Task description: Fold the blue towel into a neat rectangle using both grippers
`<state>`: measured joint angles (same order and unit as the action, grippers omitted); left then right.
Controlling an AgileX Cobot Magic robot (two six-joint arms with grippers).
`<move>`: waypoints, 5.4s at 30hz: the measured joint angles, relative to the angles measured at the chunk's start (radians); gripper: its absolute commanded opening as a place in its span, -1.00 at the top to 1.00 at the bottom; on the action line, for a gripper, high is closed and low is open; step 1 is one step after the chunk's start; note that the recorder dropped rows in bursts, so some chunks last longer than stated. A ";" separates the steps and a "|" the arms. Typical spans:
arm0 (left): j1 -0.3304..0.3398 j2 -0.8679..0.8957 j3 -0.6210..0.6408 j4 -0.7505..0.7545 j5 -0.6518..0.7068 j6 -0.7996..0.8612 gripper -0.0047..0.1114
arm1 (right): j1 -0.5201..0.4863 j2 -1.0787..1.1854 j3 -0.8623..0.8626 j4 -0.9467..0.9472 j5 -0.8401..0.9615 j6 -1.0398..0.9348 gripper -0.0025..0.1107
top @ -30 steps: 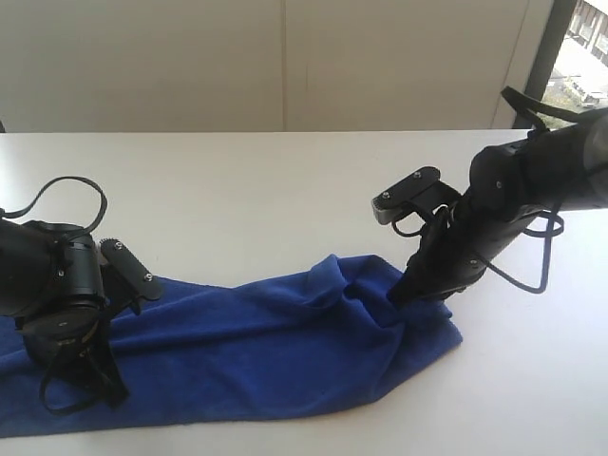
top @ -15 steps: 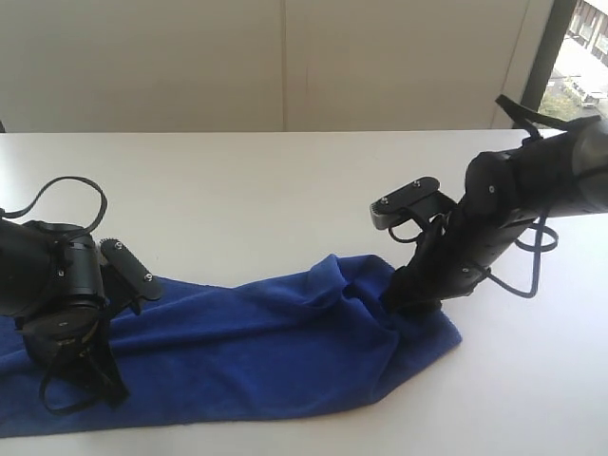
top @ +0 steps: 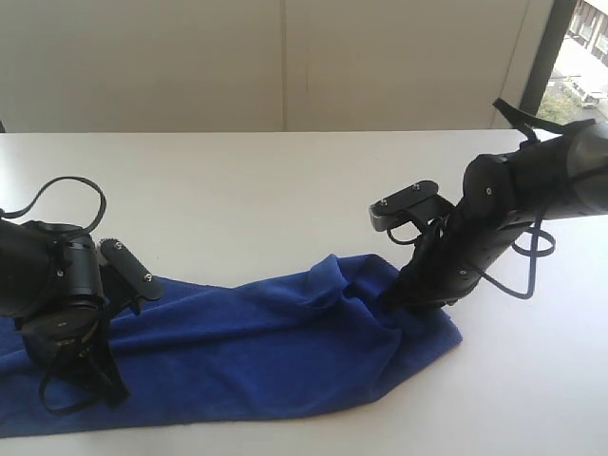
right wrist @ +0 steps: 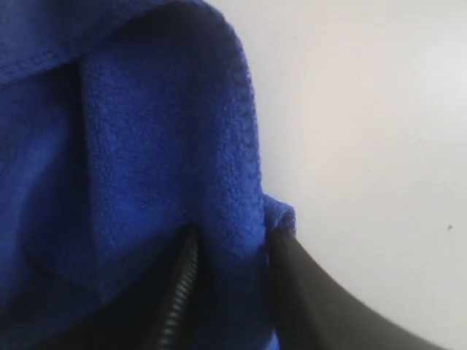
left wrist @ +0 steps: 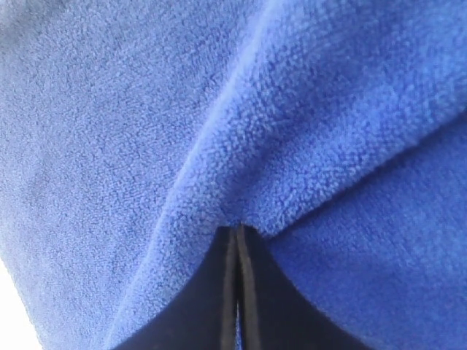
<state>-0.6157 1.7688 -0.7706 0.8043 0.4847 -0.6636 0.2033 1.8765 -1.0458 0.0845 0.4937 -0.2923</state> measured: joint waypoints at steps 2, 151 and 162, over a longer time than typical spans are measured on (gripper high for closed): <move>0.000 -0.002 0.002 0.000 -0.001 0.000 0.92 | 0.000 0.000 0.000 0.000 0.000 -0.006 0.43; 0.541 -0.028 -0.342 0.018 -0.247 -0.030 0.92 | 0.000 -0.381 0.498 -0.529 0.337 0.867 0.96; 0.354 -0.267 -0.340 -0.483 0.052 0.488 0.92 | -0.046 -0.380 0.283 -0.720 0.139 0.951 0.96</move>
<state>-0.2621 1.5018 -1.1106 0.3211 0.5370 -0.1752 0.1568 1.4969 -0.7626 -0.6359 0.6324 0.6584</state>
